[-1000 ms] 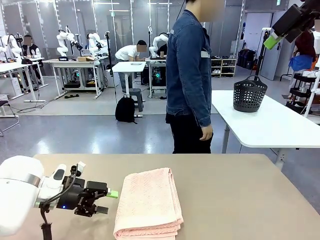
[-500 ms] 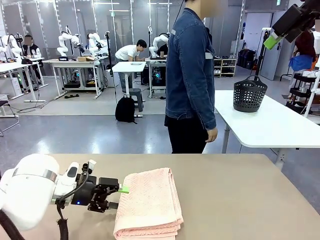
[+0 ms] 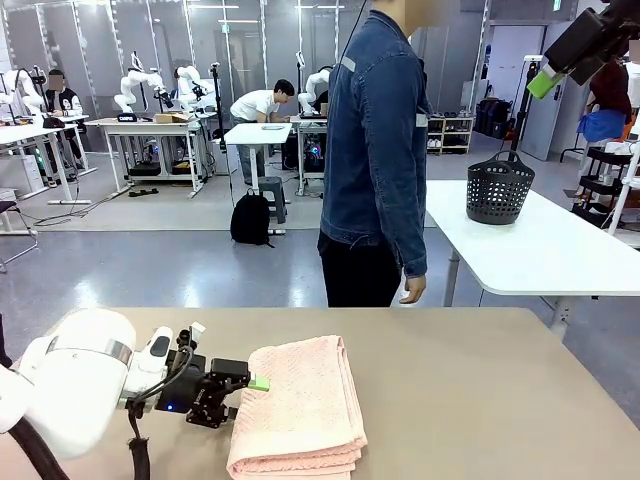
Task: Fold the towel.
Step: Pick up the 100 cm Hotel Towel and place it on the left side of the table.
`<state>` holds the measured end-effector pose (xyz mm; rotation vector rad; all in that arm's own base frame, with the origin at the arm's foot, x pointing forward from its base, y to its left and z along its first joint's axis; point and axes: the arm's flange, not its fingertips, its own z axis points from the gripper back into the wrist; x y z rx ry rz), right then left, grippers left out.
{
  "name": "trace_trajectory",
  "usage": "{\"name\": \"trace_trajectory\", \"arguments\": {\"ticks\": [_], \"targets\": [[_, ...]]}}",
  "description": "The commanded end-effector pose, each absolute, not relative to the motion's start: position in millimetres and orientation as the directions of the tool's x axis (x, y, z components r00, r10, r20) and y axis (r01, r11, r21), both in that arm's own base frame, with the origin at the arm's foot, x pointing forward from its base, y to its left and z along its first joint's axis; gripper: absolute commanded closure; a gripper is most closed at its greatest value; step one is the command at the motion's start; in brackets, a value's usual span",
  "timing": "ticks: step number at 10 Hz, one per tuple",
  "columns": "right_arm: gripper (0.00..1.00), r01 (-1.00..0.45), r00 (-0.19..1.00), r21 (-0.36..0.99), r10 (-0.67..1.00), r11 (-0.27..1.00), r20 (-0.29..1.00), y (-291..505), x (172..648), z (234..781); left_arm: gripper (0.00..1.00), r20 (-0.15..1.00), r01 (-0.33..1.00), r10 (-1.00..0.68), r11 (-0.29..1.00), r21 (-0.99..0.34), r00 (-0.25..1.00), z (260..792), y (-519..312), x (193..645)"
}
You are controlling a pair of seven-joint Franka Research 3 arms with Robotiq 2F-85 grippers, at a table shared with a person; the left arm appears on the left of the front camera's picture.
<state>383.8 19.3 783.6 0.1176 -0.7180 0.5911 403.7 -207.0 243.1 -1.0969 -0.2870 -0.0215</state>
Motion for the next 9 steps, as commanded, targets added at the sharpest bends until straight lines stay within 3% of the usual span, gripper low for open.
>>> {"name": "trace_trajectory", "arguments": {"ticks": [1, 2, 3, 4, 7, 9], "targets": [[0.0, -0.547, 0.599, -0.089, 0.463, 0.833, 0.654, 18.6, 384.8, 784.4, 0.34, 0.29, 0.192, 0.142, 0.475, -0.859, 0.946, 236.8, -217.7, 406.8], [0.0, -0.547, 0.599, -0.089, 0.463, 0.833, 0.654, 18.6, 384.8, 784.4, 0.59, 0.291, 0.194, 0.139, 0.476, -0.858, 0.946, 236.7, -218.7, 407.2], [0.0, -0.547, 0.599, -0.089, 0.463, 0.833, 0.654, 18.6, 384.8, 784.4, 0.94, 0.296, 0.196, 0.141, 0.48, -0.855, 0.945, 237.0, -219.2, 407.8], [0.0, -0.547, 0.599, -0.089, 0.463, 0.833, 0.654, 18.6, 384.8, 784.4, 1.0, 0.3, 0.199, 0.142, 0.48, -0.854, 0.943, 237.8, -220.4, 407.5], [0.0, -0.547, 0.599, -0.089, 0.463, 0.833, 0.654, 18.6, 384.8, 784.4, 0.96, 0.308, 0.204, 0.142, 0.489, -0.848, 0.941, 240.7, -222.2, 407.7], [0.0, -0.547, 0.599, -0.089, 0.463, 0.833, 0.654, 18.6, 384.8, 784.4, 1.0, 0.311, 0.205, 0.142, 0.493, -0.845, 0.94, 242.8, -223.8, 408.6]]}}
